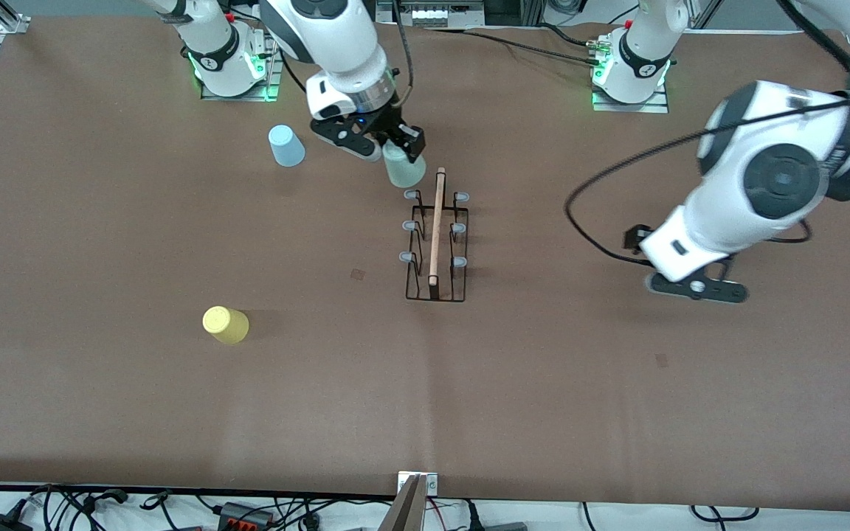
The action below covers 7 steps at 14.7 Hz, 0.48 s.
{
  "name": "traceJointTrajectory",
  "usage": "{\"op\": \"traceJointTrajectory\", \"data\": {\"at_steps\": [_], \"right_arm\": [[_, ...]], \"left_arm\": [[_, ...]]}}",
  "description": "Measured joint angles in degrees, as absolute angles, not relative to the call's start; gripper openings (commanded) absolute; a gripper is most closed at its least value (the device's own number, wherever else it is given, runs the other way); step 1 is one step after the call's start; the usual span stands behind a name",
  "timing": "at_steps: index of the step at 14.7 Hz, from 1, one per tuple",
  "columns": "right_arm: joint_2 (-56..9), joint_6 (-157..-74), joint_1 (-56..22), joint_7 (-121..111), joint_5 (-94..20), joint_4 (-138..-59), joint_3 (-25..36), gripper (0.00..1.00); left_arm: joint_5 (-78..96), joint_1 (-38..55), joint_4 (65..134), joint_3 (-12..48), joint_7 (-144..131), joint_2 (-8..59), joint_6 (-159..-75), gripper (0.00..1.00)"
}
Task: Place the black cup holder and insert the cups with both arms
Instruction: 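Lift the teal cup toward the rack while the left gripper releases and withdraws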
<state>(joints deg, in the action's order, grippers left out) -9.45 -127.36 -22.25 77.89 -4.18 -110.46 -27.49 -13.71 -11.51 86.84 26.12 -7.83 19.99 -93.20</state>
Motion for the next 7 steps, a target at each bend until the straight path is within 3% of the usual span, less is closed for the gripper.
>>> {"op": "traceJointTrajectory", "data": {"at_steps": [7], "right_arm": [[-14.3, -129.7, -22.3, 78.0, -1.1, -110.1, -27.1, 0.31]], "left_arm": [[-13.7, -23.3, 85.5, 25.8, -0.8, 20.0, -92.5, 1.0]]}}
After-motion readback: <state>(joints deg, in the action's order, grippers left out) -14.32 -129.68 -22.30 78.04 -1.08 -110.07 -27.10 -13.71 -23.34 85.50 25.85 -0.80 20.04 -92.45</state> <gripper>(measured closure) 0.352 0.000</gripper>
